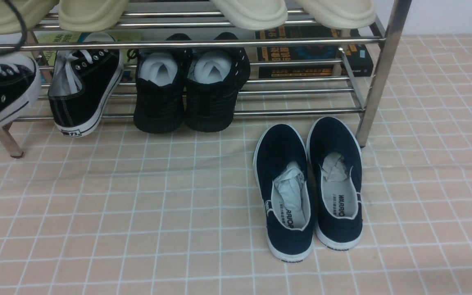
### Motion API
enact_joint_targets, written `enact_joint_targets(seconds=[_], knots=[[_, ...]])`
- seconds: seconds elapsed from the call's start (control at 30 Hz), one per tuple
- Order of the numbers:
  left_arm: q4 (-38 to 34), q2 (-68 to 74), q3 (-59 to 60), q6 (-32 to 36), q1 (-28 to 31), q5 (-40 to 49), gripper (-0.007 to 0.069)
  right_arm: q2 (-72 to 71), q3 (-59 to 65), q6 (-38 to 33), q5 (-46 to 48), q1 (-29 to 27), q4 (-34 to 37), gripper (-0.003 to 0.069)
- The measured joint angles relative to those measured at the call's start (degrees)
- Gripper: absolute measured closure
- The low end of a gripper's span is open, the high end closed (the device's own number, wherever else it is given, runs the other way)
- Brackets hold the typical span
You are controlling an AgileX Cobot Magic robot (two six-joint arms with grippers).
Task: Take the shoes off the shelf from the light coffee tablecloth by hand.
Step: 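Set the held shoe down on the floor in front of the rack with the left gripper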
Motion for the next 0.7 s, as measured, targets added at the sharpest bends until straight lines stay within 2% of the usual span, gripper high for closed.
enact_joint_targets(seconds=[0.2, 0.33, 0.37, 0.5, 0.7], knots=[[0.6, -4.9, 16.7, -5.2, 0.0, -1.3, 0.0603, 0.0, 0.0, -0.1, 0.0, 0.0, 0.0, 0.042], [0.7, -5.4, 25.3, -9.1, 0.0, -7.7, 0.0603, 0.0, 0.0, -0.1, 0.0, 0.0, 0.0, 0.042], [0.7, -5.4, 27.8, -10.6, 0.0, -11.9, 0.0603, 0.0, 0.0, -0.1, 0.0, 0.0, 0.0, 0.042], [1.7, -5.4, 31.7, -14.4, 0.0, -20.7, 0.0603, 0.0, 0.0, -0.1, 0.0, 0.0, 0.0, 0.042], [6.6, -5.5, 32.2, -19.7, 0.0, -26.2, 0.0603, 0.0, 0.0, -0.1, 0.0, 0.0, 0.0, 0.042]])
